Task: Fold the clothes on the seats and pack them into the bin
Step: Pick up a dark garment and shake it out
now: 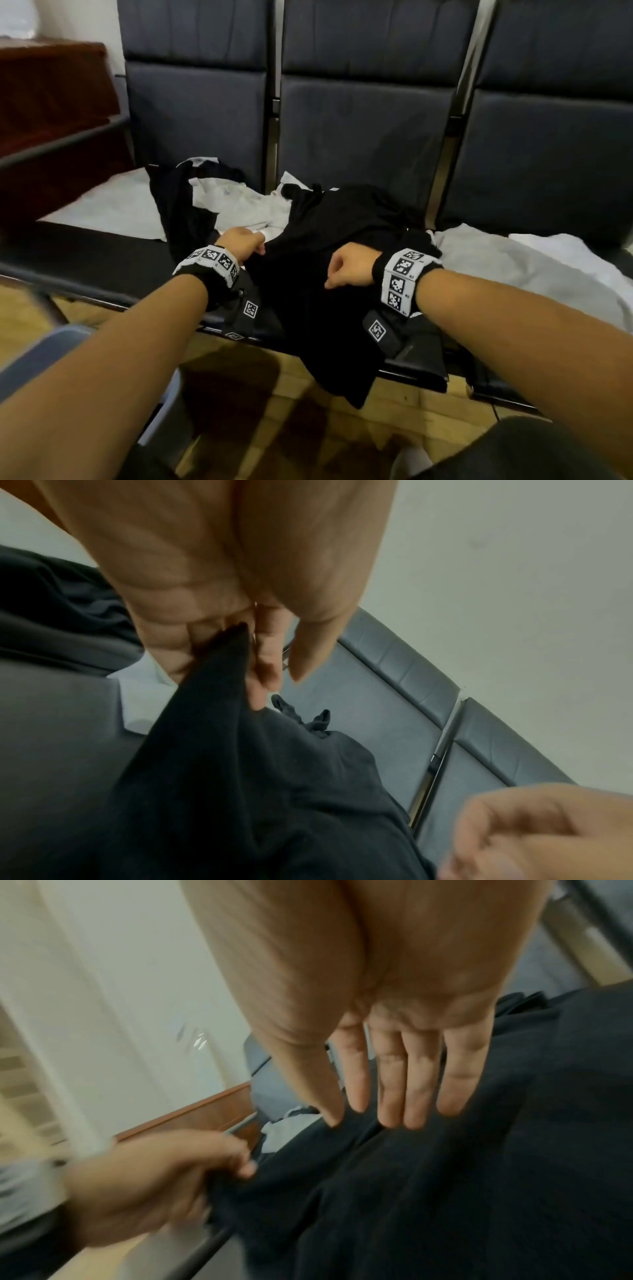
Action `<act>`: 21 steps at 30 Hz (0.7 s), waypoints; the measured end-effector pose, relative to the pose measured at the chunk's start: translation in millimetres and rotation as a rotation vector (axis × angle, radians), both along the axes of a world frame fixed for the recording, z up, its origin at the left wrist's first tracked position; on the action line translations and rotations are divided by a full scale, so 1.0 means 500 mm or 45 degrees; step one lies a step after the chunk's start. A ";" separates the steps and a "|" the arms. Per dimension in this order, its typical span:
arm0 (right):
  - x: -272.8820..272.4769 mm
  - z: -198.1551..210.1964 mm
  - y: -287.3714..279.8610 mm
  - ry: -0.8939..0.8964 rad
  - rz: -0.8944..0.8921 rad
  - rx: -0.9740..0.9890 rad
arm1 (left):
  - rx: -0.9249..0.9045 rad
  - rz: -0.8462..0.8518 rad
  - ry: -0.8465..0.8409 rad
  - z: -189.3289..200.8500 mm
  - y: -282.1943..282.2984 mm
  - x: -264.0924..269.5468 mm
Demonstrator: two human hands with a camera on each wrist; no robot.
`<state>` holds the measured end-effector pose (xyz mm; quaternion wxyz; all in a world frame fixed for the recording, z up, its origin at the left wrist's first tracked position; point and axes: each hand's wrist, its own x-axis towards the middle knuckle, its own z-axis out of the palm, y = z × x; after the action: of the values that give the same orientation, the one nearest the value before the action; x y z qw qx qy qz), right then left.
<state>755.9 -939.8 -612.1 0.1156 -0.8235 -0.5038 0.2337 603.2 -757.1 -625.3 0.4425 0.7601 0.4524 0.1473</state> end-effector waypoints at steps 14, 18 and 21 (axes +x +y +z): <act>0.268 -0.032 0.198 -0.118 -0.617 0.253 | 0.124 -0.087 0.296 -0.106 0.097 0.031; 0.285 -0.061 0.233 -0.161 -0.595 0.284 | 0.150 -0.093 0.505 -0.112 0.110 0.027; 0.286 -0.075 0.248 -0.118 -0.576 0.348 | 0.069 -0.093 0.540 -0.115 0.118 0.031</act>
<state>899.1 -815.7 -649.7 0.2517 -0.9018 -0.3385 0.0936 618.7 -697.9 -682.6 0.3217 0.8016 0.5036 -0.0199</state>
